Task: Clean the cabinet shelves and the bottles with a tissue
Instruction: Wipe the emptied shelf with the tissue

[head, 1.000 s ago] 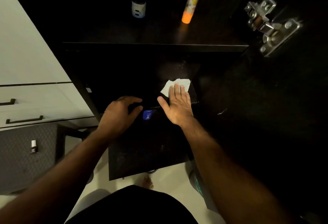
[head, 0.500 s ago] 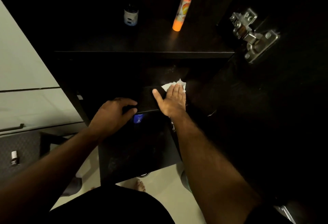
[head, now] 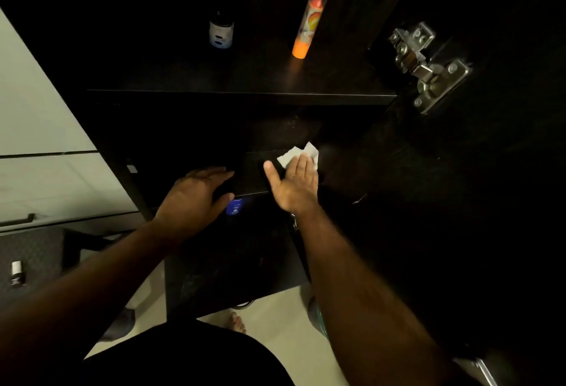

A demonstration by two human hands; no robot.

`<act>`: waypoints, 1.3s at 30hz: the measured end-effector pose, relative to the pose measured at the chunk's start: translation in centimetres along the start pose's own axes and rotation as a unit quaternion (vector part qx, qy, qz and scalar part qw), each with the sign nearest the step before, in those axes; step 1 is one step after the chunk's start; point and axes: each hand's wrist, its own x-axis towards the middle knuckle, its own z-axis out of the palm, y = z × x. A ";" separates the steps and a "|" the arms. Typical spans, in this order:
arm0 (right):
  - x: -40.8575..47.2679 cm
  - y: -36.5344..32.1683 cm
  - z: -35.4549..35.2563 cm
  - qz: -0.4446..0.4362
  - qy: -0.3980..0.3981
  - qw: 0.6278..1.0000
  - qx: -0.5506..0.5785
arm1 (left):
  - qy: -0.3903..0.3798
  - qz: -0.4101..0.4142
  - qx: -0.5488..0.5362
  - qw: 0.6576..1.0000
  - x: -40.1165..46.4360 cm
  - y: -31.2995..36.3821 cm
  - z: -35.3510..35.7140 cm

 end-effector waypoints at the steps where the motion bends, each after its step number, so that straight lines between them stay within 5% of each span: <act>1: -1.0 0.1 0.7 -0.001 -0.003 1.000 0.003 | 0.000 0.006 0.019 1.000 0.0 -0.1 0.3; 10: 1.8 -0.3 -1.4 -0.007 -0.028 0.999 -0.038 | 0.004 -0.028 0.163 0.986 -1.0 0.0 2.4; 16: -0.6 2.2 0.7 -0.100 -0.013 0.994 -0.041 | -0.005 -0.057 0.167 0.984 -2.0 -0.3 3.5; 25: 1.9 -0.3 -0.7 -0.029 0.002 0.999 -0.014 | 0.015 -0.049 0.164 0.985 -3.1 -1.1 4.1; 32: -2.4 0.3 1.7 -0.218 -0.010 0.976 -0.012 | 0.013 -0.045 0.145 0.988 -2.5 -0.5 3.8; 39: 0.8 1.8 -0.7 -0.065 -0.006 0.996 -0.055 | 0.011 -0.034 0.144 0.989 -2.8 -0.6 3.7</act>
